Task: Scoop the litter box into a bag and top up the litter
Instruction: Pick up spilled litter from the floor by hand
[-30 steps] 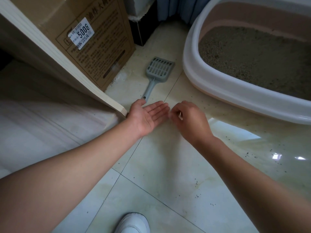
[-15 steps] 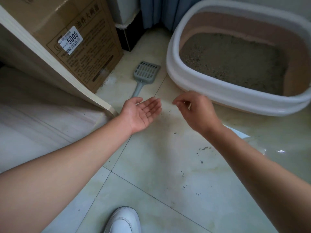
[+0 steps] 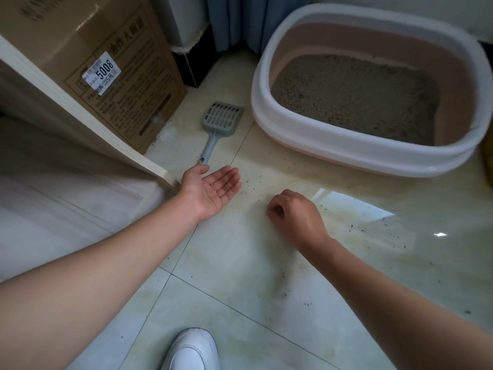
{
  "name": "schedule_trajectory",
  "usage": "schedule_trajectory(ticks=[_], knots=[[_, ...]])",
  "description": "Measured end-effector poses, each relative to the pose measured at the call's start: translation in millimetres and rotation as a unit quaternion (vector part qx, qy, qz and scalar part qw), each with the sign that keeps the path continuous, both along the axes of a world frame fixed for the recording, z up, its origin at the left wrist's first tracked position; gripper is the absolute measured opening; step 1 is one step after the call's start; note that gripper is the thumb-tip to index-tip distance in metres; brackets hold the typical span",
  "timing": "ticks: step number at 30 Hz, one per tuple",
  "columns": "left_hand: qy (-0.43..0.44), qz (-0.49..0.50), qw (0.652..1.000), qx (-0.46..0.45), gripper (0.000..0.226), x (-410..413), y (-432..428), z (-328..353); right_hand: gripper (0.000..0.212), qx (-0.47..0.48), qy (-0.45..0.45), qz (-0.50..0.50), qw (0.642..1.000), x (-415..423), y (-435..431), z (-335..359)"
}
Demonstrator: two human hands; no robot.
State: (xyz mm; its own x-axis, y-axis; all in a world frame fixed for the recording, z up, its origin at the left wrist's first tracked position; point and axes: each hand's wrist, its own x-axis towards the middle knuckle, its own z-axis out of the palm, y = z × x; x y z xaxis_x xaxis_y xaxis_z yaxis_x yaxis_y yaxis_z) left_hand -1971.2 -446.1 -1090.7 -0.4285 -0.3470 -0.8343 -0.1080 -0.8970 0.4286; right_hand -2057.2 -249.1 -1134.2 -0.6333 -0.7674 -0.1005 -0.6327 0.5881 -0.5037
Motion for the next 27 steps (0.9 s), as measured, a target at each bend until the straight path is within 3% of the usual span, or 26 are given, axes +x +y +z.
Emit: schedule_trajectory(ticks=[4, 8, 14, 20, 23, 27], knots=[[-0.021, -0.039, 0.999, 0.016, 0.043, 5, 7, -3, 0.016, 0.011, 0.034, 0.009, 0.999, 0, -6, 2], [-0.046, -0.122, 0.991, 0.023, 0.047, 4, 22, -4, 0.012, -0.070, -0.008, -0.028, 0.997, 5, -19, 15], [-0.038, -0.206, 0.978, 0.010, 0.044, -11, 41, -4, 0.018, -0.103, 0.039, 0.035, 0.993, 18, -51, 38], [0.000, -0.139, 0.990, 0.019, 0.043, -11, 18, -6, 0.019, -0.152, -0.007, -0.073, 0.986, -10, -38, 23], [0.005, -0.068, 0.998, 0.017, 0.042, -3, -5, -6, 0.026, -0.099, 0.011, -0.103, 0.990, -27, -21, 10], [0.013, -0.012, 1.000, 0.004, 0.040, 1, -21, -8, 0.045, -0.002, 0.053, -0.055, 0.997, -35, -17, -2]])
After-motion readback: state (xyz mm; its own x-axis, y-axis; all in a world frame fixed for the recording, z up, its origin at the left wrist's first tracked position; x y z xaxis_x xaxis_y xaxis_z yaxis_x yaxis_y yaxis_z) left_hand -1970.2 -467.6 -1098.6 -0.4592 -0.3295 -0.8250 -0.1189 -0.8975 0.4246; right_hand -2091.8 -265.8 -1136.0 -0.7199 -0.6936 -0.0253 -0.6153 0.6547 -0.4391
